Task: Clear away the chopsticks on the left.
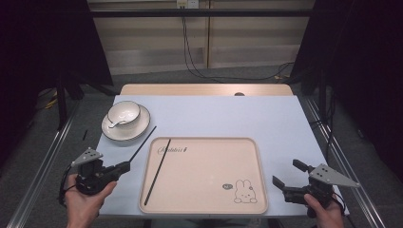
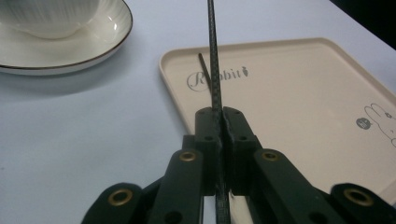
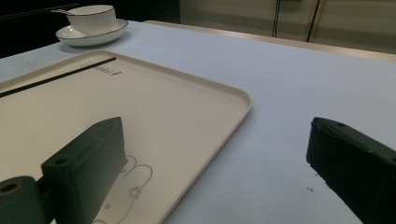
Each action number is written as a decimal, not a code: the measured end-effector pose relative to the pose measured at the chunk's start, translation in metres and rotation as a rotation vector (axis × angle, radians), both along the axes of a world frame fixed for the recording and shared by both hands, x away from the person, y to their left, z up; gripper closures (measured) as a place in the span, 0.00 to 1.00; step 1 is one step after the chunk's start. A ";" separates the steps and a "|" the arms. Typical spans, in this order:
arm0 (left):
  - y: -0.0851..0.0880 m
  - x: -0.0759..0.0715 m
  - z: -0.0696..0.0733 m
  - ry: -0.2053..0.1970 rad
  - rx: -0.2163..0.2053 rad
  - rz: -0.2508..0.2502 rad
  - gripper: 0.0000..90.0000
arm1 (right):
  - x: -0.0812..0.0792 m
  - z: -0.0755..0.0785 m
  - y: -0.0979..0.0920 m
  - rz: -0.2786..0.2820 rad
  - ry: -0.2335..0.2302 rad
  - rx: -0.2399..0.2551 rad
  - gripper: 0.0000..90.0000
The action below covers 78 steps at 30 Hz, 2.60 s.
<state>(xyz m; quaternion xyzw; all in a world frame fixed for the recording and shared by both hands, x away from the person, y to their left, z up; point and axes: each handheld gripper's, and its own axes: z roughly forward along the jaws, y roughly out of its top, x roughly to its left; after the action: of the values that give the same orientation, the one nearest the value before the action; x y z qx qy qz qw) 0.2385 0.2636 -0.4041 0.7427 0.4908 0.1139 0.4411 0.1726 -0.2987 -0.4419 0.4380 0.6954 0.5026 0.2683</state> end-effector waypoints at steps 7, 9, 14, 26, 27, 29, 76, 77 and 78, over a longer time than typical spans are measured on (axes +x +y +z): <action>-0.026 -0.010 -0.002 0.018 -0.004 0.040 0.95 | 0.000 0.000 0.001 0.005 0.001 -0.002 0.05; -0.036 -0.011 -0.001 0.014 0.009 0.060 0.95 | 0.000 0.000 0.000 0.008 0.004 0.000 0.05; -0.061 -0.008 -0.010 0.054 0.012 0.061 0.95 | 0.000 0.000 0.000 0.009 0.002 0.000 0.05; -0.074 -0.001 -0.035 0.116 0.039 0.087 0.95 | 0.000 0.000 0.001 0.018 0.003 -0.004 0.05; -0.076 -0.001 -0.036 0.126 0.046 0.081 0.95 | 0.000 0.000 0.001 0.017 0.003 -0.003 0.05; -0.080 -0.001 -0.040 0.138 0.059 0.071 0.95 | 0.000 0.000 0.001 0.012 0.004 -0.005 0.05; -0.082 0.005 -0.046 0.035 0.066 -0.122 0.42 | 0.000 -0.001 0.000 0.019 0.008 -0.002 0.05; -0.079 0.005 -0.044 0.015 0.071 -0.134 0.37 | 0.000 -0.001 0.000 0.018 0.008 -0.002 0.05; -0.075 0.004 -0.042 -0.017 0.069 -0.143 0.31 | 0.001 -0.001 0.000 0.017 0.006 -0.003 0.05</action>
<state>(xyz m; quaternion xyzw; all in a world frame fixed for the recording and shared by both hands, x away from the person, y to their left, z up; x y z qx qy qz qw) 0.2428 0.1883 -0.4461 0.7896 0.4284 0.1056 0.4263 0.1732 -0.2986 -0.4425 0.4332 0.7007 0.5026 0.2623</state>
